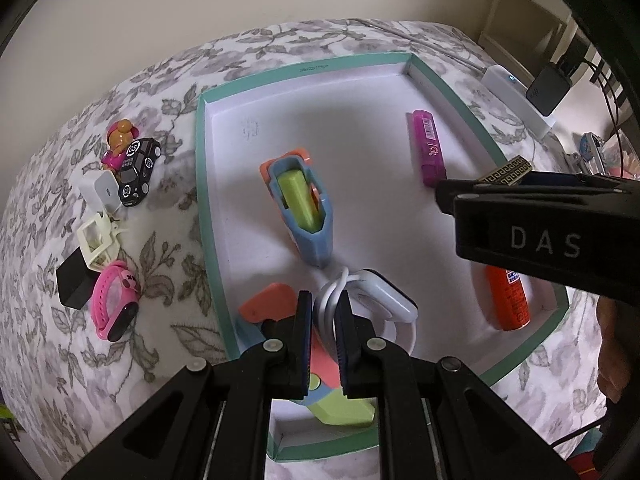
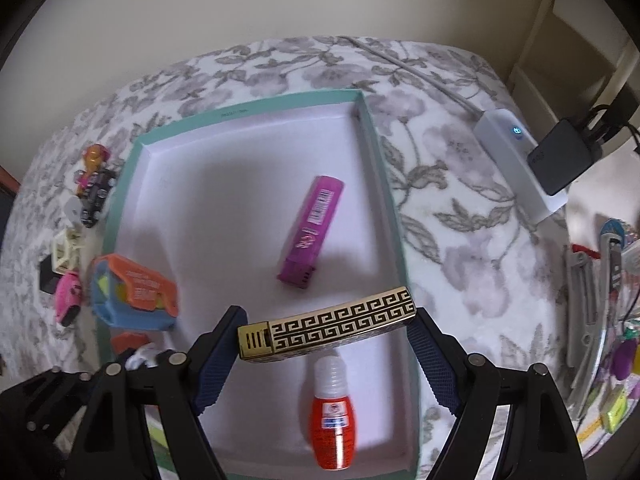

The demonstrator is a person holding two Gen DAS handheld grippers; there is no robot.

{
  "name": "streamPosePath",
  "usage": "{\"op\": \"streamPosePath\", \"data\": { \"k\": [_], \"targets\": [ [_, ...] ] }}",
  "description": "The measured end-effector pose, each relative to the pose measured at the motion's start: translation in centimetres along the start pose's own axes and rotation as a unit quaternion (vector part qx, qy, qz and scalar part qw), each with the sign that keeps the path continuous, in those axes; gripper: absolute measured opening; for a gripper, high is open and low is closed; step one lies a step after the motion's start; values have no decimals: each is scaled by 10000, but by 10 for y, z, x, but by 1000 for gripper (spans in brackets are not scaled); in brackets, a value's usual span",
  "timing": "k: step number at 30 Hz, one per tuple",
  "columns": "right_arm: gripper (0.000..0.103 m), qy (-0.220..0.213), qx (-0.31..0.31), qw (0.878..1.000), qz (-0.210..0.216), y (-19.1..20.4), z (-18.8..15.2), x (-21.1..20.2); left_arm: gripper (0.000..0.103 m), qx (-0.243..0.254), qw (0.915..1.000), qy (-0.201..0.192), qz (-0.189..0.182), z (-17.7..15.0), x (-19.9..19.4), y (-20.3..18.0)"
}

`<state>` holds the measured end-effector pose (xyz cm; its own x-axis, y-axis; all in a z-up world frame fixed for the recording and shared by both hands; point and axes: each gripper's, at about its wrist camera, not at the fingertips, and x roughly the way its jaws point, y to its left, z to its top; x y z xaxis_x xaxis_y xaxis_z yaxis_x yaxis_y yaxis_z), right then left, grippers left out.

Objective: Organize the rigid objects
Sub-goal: 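Carry both items to the white tray and open both tools to release, then return both tools from the tray back over the pile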

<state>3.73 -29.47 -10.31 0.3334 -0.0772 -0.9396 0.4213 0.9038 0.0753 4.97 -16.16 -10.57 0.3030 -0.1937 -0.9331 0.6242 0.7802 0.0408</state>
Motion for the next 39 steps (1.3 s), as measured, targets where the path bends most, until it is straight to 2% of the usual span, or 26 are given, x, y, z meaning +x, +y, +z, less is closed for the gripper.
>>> {"op": "streamPosePath", "data": {
  "k": [10,11,14,19,21,25,29,32,39],
  "targets": [
    [85,4,-183,9998,4,9,2,-5,14,10,10000,-34,-45,1,-4,0],
    [85,-7,-195,9998,3,9,2,-6,18,2,10000,-50,-63,1,-5,0],
    [87,-76,-197,9998,6,10,3,-9,38,-36,9999,-73,-105,2,-7,0],
    [93,-251,-119,9996,90,7,6,-21,47,-77,9997,-146,-155,3,-12,1],
    [94,-312,-103,9994,99,7,7,-26,57,-102,9996,-179,-174,3,-14,2],
    [94,-528,-79,9985,68,5,10,-44,57,-194,9992,-252,-239,5,-21,7],
    [99,-866,-30,9962,50,4,13,-68,60,-334,9984,-361,-293,8,-32,16],
    [100,-1124,-12,9936,57,4,16,-88,66,-537,9968,-509,-291,11,-44,29],
    [102,-1606,23,9869,168,6,13,-124,69,-1030,9906,-810,-396,14,-67,59]
  ]
}}
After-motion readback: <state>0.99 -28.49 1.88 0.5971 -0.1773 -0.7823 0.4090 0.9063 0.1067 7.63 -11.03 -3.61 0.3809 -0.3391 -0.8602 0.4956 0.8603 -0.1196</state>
